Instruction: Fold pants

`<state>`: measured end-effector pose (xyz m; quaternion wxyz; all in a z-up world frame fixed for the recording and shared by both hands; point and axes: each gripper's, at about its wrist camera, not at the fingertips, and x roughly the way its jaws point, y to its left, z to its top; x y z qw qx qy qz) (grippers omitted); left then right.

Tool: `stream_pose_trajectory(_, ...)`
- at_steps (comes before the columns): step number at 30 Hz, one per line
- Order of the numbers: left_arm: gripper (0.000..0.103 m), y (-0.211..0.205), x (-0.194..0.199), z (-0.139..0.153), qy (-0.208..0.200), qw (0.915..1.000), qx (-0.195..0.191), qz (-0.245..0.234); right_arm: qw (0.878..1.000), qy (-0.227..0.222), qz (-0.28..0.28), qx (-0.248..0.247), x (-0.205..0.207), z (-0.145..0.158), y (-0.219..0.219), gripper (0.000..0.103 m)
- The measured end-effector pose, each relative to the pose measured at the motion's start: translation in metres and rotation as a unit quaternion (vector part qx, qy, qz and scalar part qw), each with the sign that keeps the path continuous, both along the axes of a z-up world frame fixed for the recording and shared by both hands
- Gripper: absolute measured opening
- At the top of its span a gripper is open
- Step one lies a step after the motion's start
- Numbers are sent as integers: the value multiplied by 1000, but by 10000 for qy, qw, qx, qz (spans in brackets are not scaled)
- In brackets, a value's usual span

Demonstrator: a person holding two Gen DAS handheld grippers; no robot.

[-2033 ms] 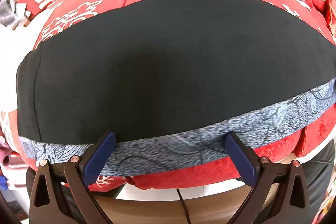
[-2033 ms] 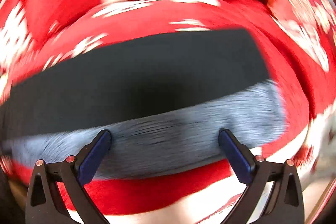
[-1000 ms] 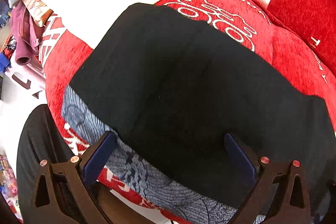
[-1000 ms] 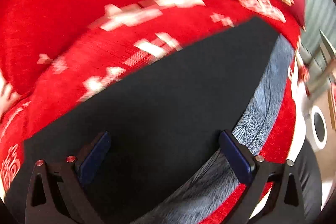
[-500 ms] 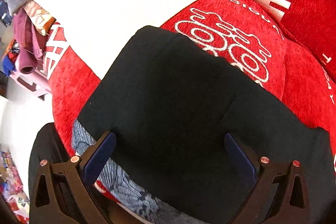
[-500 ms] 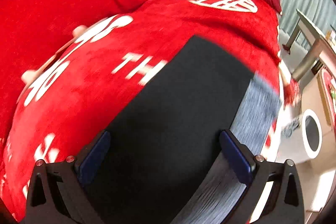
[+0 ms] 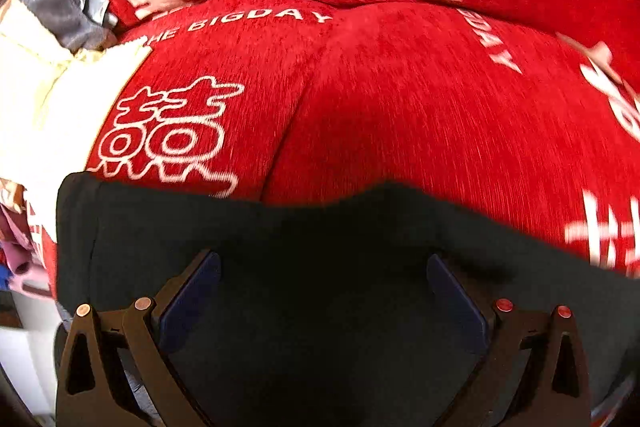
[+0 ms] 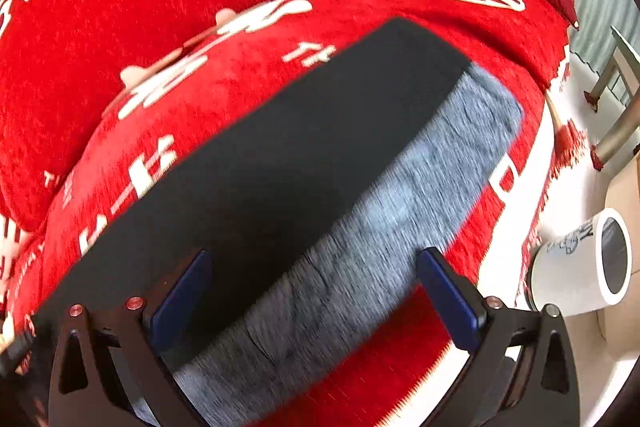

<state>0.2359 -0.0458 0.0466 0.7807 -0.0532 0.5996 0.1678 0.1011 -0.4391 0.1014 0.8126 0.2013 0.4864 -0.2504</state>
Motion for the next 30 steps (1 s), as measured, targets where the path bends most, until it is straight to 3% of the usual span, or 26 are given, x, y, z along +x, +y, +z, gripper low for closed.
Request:
stream_pose_trajectory(3, 103, 5, 9, -1, 228, 9993, -234, 208, 9999, 107, 37, -8, -11, -3, -1, 103)
stream_pose_trajectory(7, 103, -7, -14, 11, 70, 9998, 143, -83, 9996, -6, 268, -85, -15, 4, 15, 103)
stream_pose_trajectory(11, 103, -27, -49, 13, 24, 9986, -5, -531, 9901, -97, 1373, -292, -6, 7, 68, 103)
stream_pose_trajectory(14, 103, -41, -65, 10, 23, 9952, 145, -963, 9768, 132, 2120, -256, 2, -6, 97, 103)
stream_pose_trajectory(16, 103, -51, -76, 10, -54, 9921, 287, -1222, 9698, 228, 2367, -543, 1, -10, 105, 103)
stream_pose_trajectory(25, 103, -53, -107, 12, 6, 9899, 164, -1407, 9650, 297, 2579, -365, -9, -8, 80, 103)
stream_pose_trajectory(30, 103, -53, -121, 15, 18, 9873, 236, -1569, 9717, 438, 2313, -218, -12, -3, 46, 103)
